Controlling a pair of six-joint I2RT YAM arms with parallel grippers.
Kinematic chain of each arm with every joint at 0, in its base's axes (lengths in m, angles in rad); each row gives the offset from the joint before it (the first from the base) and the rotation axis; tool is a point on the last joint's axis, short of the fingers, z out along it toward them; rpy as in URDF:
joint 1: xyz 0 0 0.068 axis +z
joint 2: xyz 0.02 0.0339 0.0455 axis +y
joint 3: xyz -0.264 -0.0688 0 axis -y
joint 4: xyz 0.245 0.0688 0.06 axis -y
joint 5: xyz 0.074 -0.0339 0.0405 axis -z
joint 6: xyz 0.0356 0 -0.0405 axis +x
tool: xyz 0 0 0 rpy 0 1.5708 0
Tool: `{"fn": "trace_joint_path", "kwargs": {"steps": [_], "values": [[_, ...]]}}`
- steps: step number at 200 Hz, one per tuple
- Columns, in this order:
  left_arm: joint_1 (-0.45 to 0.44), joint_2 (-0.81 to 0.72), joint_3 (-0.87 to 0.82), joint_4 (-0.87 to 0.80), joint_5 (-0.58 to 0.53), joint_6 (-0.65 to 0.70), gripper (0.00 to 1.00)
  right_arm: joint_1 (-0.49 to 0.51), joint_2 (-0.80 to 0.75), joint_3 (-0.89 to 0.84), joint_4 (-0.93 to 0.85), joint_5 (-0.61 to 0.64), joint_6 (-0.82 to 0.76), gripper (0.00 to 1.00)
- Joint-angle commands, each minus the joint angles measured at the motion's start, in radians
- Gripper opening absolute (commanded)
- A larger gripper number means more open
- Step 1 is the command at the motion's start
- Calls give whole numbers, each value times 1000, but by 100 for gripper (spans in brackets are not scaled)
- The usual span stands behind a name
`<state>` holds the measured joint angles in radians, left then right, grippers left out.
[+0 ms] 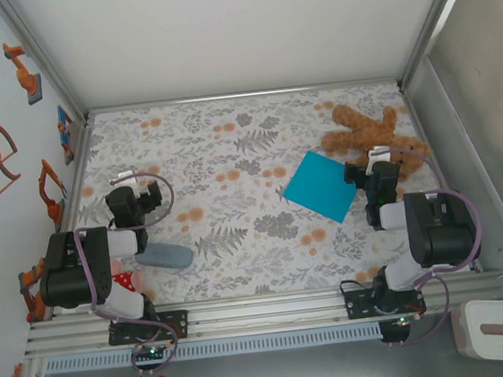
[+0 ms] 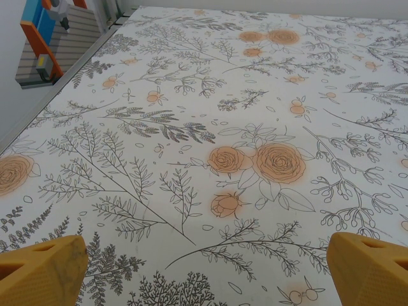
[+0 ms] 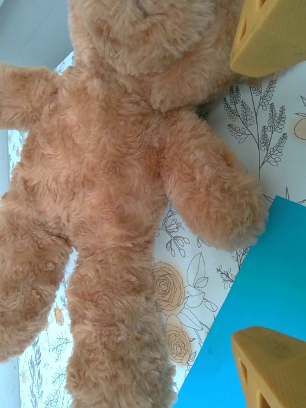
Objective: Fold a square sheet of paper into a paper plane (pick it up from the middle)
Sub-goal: Move the square sheet of paper to the center of the table.
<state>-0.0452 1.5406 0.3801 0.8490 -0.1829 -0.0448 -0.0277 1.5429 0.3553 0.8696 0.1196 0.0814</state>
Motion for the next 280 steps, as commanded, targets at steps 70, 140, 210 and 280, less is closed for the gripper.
{"fn": "trace_joint_path", "kwargs": {"steps": [70, 140, 210, 280], "values": [[-1, -34, 5, 7, -43, -25, 96, -5, -130, -50, 41, 15, 11, 99], [-22, -342, 292, -734, -12, -241, 96, 2, -487, 234, -833, 84, 325, 95], [-109, -326, 452, -971, 433, -522, 98, 61, -312, 417, -1157, -221, 614, 72], [-282, -162, 445, -903, 512, -685, 80, 194, -29, 505, -1141, -185, 744, 52]]}}
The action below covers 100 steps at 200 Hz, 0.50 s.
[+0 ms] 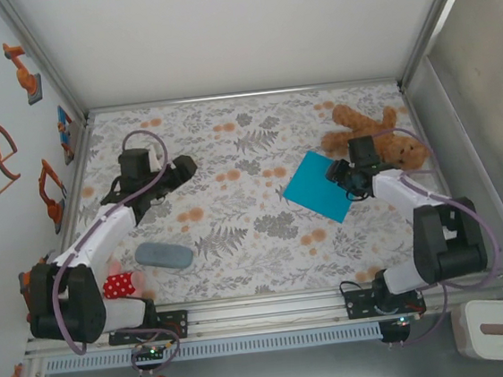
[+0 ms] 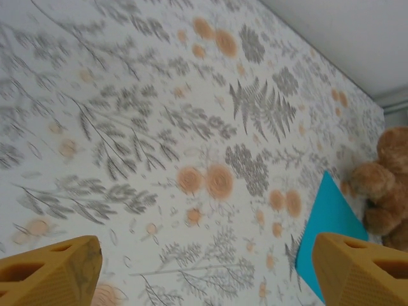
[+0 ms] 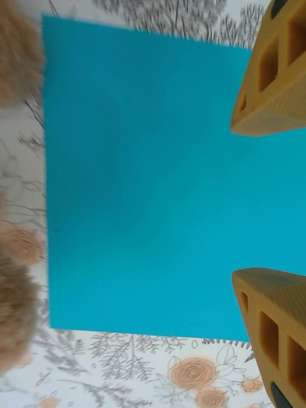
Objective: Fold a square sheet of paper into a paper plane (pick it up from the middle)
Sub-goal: Move the square sheet of paper to the center of the table.
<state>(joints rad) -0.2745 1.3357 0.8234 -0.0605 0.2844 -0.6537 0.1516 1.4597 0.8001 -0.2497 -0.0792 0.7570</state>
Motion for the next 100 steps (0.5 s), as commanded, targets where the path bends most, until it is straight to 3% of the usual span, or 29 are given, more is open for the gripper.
{"fn": "trace_joint_path", "kwargs": {"steps": [1, 49, 100], "values": [[-55, 46, 2, 7, 43, -77, 79, 16, 57, 62, -22, 14, 70, 52], [-151, 154, 24, 54, 44, -118, 71, 28, 177, 109, -43, 31, 78, 48], [-170, 218, 45, 89, 52, -142, 64, 57, 226, 121, -90, 43, 48, 48]]}}
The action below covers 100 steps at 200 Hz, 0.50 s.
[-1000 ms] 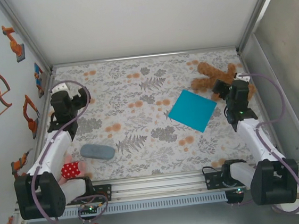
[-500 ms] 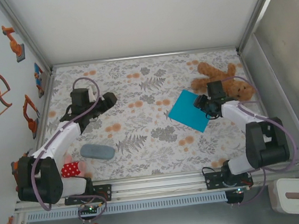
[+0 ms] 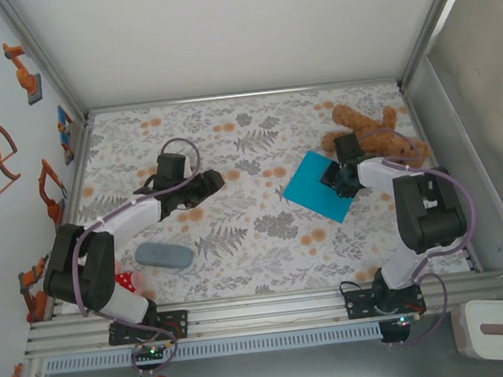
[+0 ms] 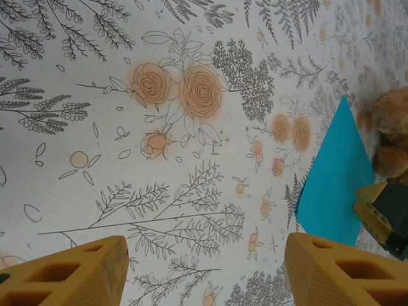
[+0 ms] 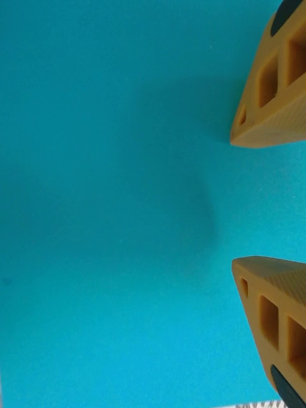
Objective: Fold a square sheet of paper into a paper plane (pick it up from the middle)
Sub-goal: Move the square sheet of paper to the center of the table.
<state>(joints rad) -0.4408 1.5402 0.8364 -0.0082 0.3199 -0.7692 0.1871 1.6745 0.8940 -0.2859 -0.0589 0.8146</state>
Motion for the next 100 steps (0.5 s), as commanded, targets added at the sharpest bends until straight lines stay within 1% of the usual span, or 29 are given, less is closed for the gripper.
{"fn": "trace_joint_path", "kwargs": {"steps": [1, 26, 44, 78, 100], "values": [[-3, 15, 32, 37, 16, -27, 63, 23, 12, 27, -55, 23, -10, 48], [-3, 24, 40, 28, -2, -22, 61, 66, 33, 26, -68, 11, -20, 48], [-3, 29, 46, 17, -16, -14, 59, 119, 67, 39, -68, -19, -25, 48], [6, 18, 59, -30, -65, 4, 56, 275, 144, 100, -91, -45, -28, 48], [19, -1, 50, -44, -74, 1, 54, 376, 196, 148, -87, -73, -25, 47]]}}
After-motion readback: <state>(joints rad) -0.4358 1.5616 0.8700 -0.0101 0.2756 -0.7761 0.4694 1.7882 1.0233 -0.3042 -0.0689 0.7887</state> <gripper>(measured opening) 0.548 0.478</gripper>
